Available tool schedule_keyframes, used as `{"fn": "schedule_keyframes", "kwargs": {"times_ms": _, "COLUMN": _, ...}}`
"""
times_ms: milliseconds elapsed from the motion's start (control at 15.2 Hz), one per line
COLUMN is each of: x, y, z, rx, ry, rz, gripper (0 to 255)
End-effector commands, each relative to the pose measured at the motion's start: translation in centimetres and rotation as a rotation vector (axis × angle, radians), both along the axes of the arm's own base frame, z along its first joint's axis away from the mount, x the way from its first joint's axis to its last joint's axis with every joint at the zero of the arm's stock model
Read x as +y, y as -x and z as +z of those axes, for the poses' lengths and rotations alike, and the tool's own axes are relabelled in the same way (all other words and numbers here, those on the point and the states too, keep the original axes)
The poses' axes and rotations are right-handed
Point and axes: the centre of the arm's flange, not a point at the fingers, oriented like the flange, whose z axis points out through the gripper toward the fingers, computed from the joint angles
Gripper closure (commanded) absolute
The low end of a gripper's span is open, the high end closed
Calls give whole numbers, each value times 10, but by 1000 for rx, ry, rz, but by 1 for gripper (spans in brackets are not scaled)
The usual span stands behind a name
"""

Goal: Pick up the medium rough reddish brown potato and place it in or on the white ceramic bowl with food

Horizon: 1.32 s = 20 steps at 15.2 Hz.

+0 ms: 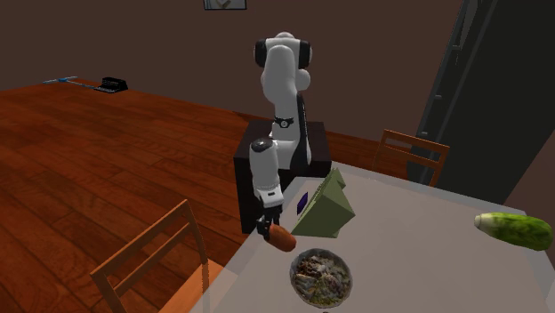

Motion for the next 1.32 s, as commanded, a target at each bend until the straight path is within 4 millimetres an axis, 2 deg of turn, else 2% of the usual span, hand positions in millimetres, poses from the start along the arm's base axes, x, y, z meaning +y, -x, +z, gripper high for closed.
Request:
{"fn": "schedule_keyframes", "kwargs": {"times_ms": 0, "x": 1, "y": 0, "z": 10, "rx": 0, "ry": 0, "rz": 0, "gripper": 255}}
{"fn": "schedule_keyframes", "kwargs": {"times_ms": 1254, "x": 1, "y": 0, "z": 111, "rx": 0, "ry": 0, "rz": 0, "gripper": 255}}
